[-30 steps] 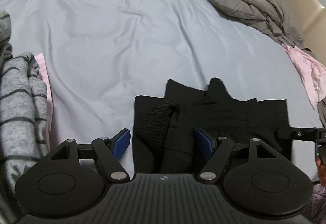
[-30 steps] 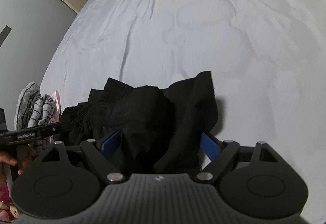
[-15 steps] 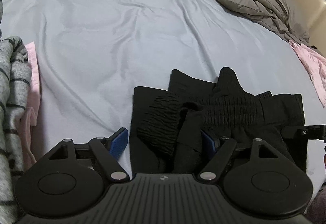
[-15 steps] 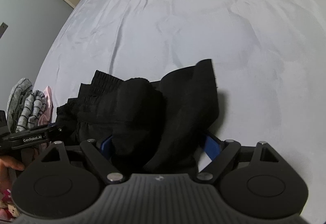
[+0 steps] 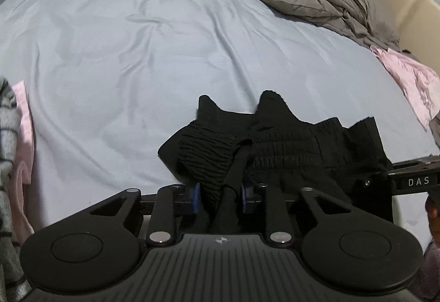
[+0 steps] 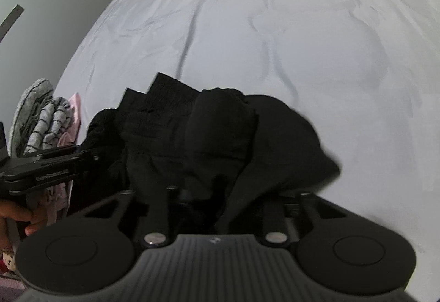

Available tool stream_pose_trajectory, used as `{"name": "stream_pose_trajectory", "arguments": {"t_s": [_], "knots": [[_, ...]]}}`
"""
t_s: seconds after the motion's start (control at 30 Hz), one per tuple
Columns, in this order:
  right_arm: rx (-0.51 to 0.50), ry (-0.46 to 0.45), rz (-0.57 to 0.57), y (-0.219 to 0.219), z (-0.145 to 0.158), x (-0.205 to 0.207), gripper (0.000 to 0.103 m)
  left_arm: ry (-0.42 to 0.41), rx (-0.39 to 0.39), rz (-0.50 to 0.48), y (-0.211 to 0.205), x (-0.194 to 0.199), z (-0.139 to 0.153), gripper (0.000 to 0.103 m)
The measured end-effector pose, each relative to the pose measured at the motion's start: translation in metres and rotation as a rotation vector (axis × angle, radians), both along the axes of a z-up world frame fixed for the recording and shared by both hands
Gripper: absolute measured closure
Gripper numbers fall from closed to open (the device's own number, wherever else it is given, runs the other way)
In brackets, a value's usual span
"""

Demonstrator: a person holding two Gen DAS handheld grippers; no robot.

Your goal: Fold clothes

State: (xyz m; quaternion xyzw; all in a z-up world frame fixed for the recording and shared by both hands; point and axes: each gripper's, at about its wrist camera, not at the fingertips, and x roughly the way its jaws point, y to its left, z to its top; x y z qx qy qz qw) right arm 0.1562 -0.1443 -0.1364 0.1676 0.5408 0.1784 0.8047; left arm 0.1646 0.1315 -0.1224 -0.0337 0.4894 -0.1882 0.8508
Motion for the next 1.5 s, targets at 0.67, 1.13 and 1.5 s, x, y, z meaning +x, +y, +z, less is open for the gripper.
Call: {"name": "stream_pose_trajectory", "arguments": {"t_s": [0.67, 1.13, 1.5], "knots": [[0.110, -0.256, 0.065, 0.014, 0.082, -0.042, 0.090, -0.209, -0.011, 0.039, 0.021, -0.063, 0.106, 0.083], [0.223, -0.456, 0.222, 0.087, 0.194, -0.052, 0.090, -0.427, -0.042, 0.174, 0.120, -0.137, 0.211, 0.083], [0.277, -0.475, 0.395, 0.218, 0.222, -0.030, 0.090, -0.469, -0.021, 0.406, 0.220, -0.152, 0.216, 0.083]]}}
